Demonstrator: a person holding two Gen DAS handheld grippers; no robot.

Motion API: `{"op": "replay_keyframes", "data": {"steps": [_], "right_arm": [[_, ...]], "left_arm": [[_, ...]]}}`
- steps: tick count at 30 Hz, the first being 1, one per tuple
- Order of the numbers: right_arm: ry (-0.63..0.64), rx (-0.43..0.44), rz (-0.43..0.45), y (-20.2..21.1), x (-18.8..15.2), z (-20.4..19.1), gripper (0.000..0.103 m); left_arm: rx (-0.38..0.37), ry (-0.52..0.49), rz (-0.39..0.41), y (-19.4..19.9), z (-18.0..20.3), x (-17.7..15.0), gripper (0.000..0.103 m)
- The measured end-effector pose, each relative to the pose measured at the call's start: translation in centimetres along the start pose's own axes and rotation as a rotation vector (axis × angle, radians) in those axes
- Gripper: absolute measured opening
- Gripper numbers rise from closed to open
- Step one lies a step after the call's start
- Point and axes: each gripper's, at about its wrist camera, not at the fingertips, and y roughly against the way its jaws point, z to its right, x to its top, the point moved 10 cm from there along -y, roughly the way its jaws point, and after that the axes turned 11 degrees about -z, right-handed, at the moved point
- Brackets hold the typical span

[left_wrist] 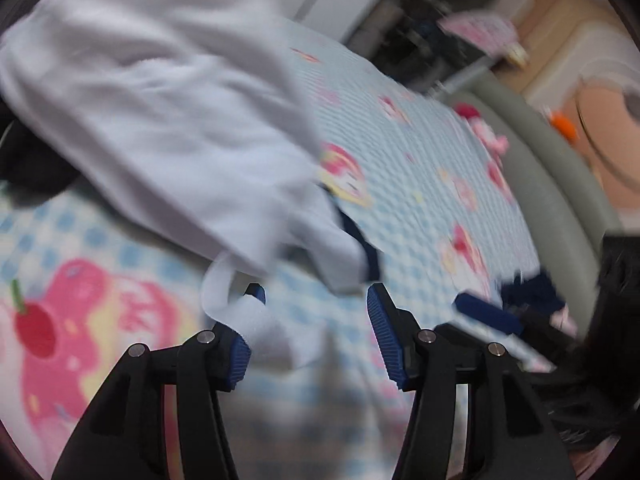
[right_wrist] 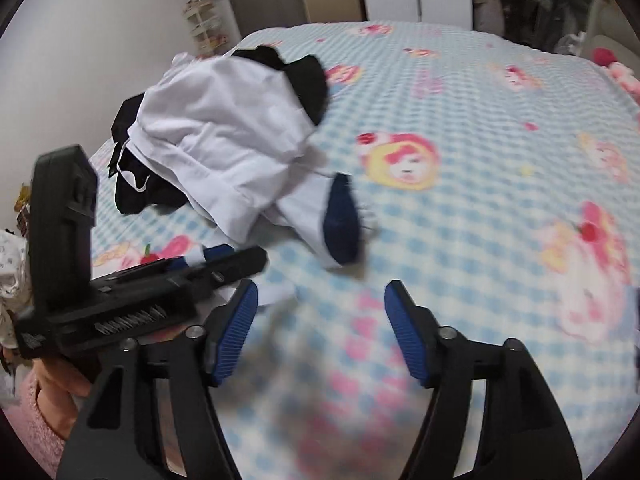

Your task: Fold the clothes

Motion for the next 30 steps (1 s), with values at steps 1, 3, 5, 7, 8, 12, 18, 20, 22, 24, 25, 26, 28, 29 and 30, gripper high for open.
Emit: {"op": "replay_keyframes", "data": {"steps": [1, 3, 5, 7, 8, 12, 18, 20, 22, 24, 25, 26, 28, 29, 30], "right_arm": [[0.003, -0.02, -0.004, -1.3, 0.8, -0.1, 0.072], [0.008, -0.06, -0.011, -3.9, 2.3, -0.3, 0.078], [0.0, -0.107, -0.013, -6.1, 3.9, 0.3, 0.079], [-0.005, -0.133, -0.049, -8.5, 4.8, 0.9, 0.079], [-0.003, -0.132, -0.073, -9.6, 5.0, 1.0, 0.074], [0.019, -0.15, -0.116, -11.3, 4.6, 1.0, 0.036], [0.002, -0.23, -0.05, -7.3, 2.8, 4.4, 0.009], [-0.027, -0.255, -0.024, -5.6, 2.1, 6.2, 0.008], [-0.07, -0.261, -0.003, -3.7, 1.1, 8.1, 0.007], [-0.089, -0.302, 0.02, -1.4, -0.1, 9.8, 0.007], [-0.094, -0.327, 0.032, -0.2, -1.0, 10.9, 0.007], [-0.1, -0.351, 0.043, 1.0, -1.9, 12.0, 0.007], [-0.164, -0.379, 0.051, 3.0, -3.2, 14.7, 0.007], [-0.196, -0.393, 0.054, 3.9, -3.8, 16.1, 0.007], [-0.228, -0.406, 0.058, 4.9, -4.5, 17.5, 0.007]], "left_arm": [[0.005, 0.037, 0.013, 0.1, -1.1, 0.7, 0.057], [0.011, 0.11, 0.037, 0.4, -3.3, 2.0, 0.061], [-0.012, 0.168, 0.04, 0.4, -5.3, 3.2, 0.068], [-0.089, 0.209, 0.035, -0.2, -6.1, 4.2, 0.068], [-0.124, 0.231, 0.035, -0.7, -6.3, 4.6, 0.068], [-0.112, 0.193, 0.083, -1.4, -5.8, 6.3, 0.031], [-0.089, 0.009, 0.04, -2.7, -0.7, 5.7, 0.012], [-0.112, -0.053, -0.009, -3.0, 1.8, 3.8, 0.012], [-0.134, -0.114, -0.059, -3.2, 4.2, 1.8, 0.011], [-0.145, -0.186, -0.097, -3.9, 6.9, 0.0, 0.011], [-0.162, -0.239, -0.121, -4.1, 8.9, -1.6, 0.011], [-0.179, -0.287, -0.145, -4.2, 10.7, -3.2, 0.011], [-0.22, -0.342, -0.193, -4.6, 13.5, -6.4, 0.011], [-0.239, -0.369, -0.216, -4.8, 14.9, -7.9, 0.011], [-0.249, -0.394, -0.233, -4.9, 16.3, -9.0, 0.011]]}}
